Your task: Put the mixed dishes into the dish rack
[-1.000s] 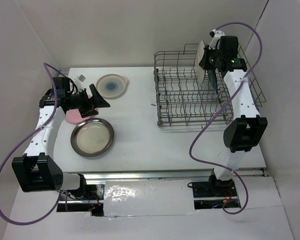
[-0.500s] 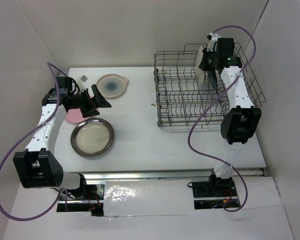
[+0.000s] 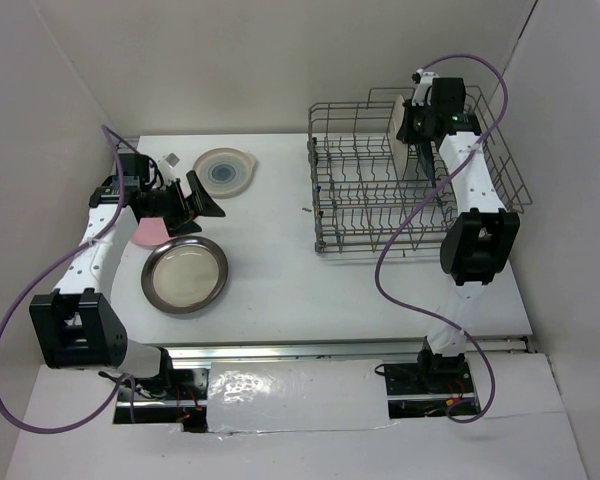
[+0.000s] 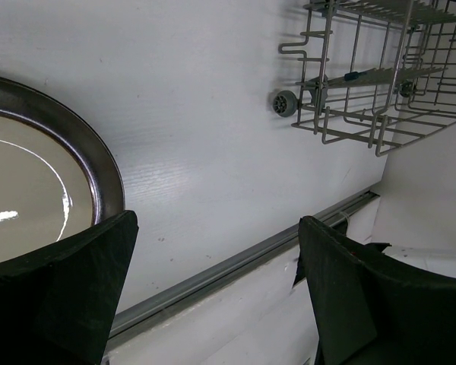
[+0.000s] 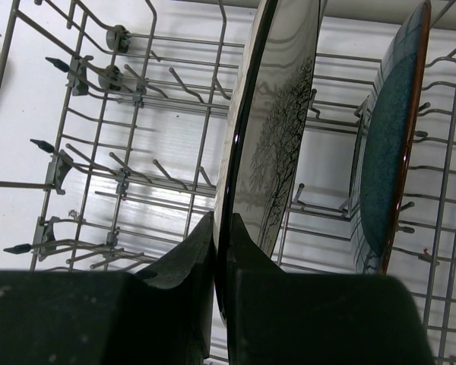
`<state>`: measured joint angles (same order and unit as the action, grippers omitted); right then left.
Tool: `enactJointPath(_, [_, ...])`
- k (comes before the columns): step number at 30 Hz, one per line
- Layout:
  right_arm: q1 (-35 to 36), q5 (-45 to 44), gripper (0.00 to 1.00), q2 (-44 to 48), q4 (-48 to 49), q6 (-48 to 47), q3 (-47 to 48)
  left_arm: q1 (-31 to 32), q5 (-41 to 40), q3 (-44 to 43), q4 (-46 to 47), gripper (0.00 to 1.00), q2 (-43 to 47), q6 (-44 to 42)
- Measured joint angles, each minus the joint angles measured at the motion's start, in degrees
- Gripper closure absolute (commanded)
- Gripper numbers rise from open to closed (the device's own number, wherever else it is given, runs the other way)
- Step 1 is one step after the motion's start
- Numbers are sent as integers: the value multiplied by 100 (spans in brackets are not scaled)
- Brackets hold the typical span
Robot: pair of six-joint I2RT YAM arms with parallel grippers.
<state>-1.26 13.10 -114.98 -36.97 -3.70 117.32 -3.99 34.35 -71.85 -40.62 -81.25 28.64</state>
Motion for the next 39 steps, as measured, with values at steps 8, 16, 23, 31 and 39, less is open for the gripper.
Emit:
enactJointPath(8, [94,-203,97,-17,4,0,-7,42,-87,0,-4,1,-15,2])
enactJointPath(16, [234,-461,88,-105,35,35,-186,50,-162,0,-26,1,-4,0])
enactJointPath(23, [251,-557,51,-192,212,162,-175,50,-210,0,-28,1,-2,-2])
enactJointPath(31, [387,-608,31,-188,313,282,-129,50,-299,0,-52,1,0,0])
enactJointPath(39, [758,-1169,19,181,238,282,-162,24,-901,0,-219,1,7,-7])
